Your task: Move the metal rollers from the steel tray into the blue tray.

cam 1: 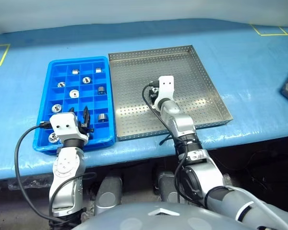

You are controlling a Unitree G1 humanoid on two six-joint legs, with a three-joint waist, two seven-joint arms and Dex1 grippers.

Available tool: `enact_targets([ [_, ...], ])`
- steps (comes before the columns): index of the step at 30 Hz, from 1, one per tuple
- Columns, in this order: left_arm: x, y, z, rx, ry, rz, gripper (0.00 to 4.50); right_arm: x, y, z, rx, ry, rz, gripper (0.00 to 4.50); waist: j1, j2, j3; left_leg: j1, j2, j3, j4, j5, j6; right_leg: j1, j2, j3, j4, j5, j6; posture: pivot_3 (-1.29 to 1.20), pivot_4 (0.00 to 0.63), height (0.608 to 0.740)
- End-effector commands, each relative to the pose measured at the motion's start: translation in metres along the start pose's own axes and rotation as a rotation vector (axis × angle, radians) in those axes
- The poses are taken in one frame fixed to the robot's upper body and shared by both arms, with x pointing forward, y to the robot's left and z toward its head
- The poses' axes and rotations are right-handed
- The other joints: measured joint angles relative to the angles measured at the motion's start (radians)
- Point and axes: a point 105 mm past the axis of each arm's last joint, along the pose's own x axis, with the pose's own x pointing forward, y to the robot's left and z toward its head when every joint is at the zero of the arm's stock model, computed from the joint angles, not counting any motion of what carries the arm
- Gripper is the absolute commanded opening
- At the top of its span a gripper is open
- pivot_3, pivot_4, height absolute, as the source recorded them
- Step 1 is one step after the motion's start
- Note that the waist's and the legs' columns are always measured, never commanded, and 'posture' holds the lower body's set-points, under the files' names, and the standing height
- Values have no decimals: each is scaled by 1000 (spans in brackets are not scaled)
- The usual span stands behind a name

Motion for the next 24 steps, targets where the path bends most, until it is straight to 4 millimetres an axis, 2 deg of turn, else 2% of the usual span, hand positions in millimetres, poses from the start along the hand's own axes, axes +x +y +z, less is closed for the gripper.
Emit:
enact_targets([
  [1, -6, 5, 28, -7, -122, 16, 2208, -12, 33, 36, -39, -119, 131, 1879, 0, 0, 0, 0, 0, 0, 0, 0, 0, 0, 0, 0, 0, 0, 0, 238, 150, 740],
  [6, -22, 16, 37, 41, -160, 39, 2208, -36, 87, 60, -86, -186, 351, 1879, 10, 1, 0, 0, 0, 0, -2, 0, 0, -1, 0, 0, 0, 0, -1, 294, 150, 740],
  [12, -48, 29, 36, 36, -145, 71, 2208, -66, 144, 63, -197, -204, 596, 1879, 52, 1, 1, -2, 0, -1, -2, 0, 0, -2, 0, -2, -1, -1, -1, 381, 150, 740],
  [18, -67, 37, 26, 41, -102, 140, 2208, -77, 179, 50, -282, -171, 741, 1879, 99, 0, 1, -5, 0, -2, -2, 0, 0, -5, -1, -3, -1, -2, -2, 440, 150, 740],
  [24, -70, 36, 24, 28, -102, 159, 2208, -66, 194, 49, -311, -172, 766, 1879, 135, 0, 1, -9, 1, -1, -1, 0, -1, -9, -1, -4, -1, -2, -2, 467, 150, 740],
])
